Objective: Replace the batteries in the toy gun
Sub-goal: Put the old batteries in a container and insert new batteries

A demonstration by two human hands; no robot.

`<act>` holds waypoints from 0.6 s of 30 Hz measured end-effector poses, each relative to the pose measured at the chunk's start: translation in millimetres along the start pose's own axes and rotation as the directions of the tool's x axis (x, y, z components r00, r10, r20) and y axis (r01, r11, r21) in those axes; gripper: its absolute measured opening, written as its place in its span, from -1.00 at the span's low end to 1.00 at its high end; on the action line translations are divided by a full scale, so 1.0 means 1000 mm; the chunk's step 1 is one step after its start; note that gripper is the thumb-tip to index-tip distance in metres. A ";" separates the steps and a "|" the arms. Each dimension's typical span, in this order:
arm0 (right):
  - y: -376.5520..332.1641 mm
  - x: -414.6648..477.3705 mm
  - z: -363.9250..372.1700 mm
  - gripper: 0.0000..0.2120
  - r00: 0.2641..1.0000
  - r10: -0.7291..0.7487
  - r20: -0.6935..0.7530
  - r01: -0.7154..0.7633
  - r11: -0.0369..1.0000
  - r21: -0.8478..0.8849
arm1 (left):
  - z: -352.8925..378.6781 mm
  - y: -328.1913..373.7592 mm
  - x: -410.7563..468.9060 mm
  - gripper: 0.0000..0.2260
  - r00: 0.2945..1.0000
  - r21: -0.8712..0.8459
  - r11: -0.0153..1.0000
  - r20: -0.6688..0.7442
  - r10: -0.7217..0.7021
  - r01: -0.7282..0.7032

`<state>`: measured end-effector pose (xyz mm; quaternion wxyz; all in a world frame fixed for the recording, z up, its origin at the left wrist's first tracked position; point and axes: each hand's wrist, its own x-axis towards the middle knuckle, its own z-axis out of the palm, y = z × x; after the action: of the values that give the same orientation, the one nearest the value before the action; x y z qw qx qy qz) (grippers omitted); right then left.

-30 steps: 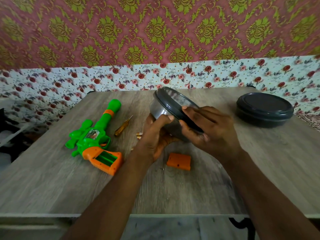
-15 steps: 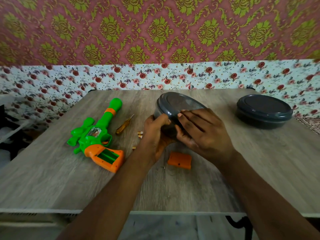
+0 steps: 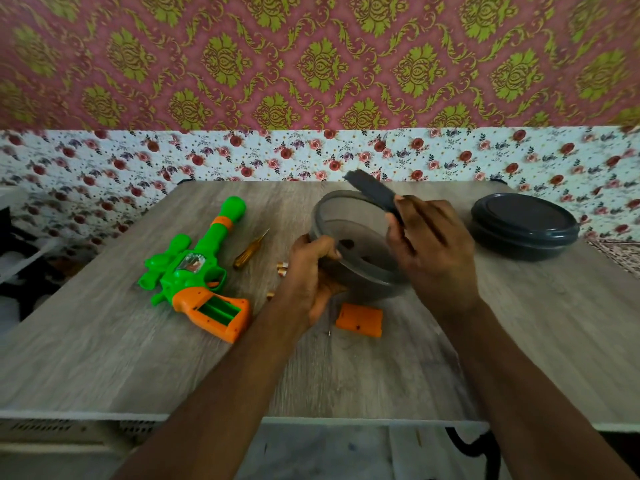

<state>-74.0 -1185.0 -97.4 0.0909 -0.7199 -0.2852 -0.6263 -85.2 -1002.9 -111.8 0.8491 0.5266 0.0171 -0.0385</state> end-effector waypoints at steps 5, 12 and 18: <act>0.008 -0.008 0.003 -0.75 0.994 0.110 0.019 -0.111 0.992 0.066 | 0.003 0.000 -0.001 -0.52 0.998 -0.113 0.992 -0.002 -0.061 0.061; 0.020 -0.014 0.002 -0.77 0.954 0.301 0.007 -0.299 0.943 0.146 | 0.006 0.005 -0.002 -0.37 1.000 -0.194 0.981 -0.023 -0.014 0.010; 0.048 0.006 0.015 -0.87 0.913 0.398 0.093 -0.407 0.905 0.121 | 0.004 0.016 -0.002 -0.47 0.999 -0.195 0.980 -0.012 0.038 -0.040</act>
<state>-35.4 -1215.1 -83.4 0.2581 -0.7754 -0.1759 -0.5488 -86.3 -999.6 -95.5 0.8972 0.4410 0.0143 -0.0178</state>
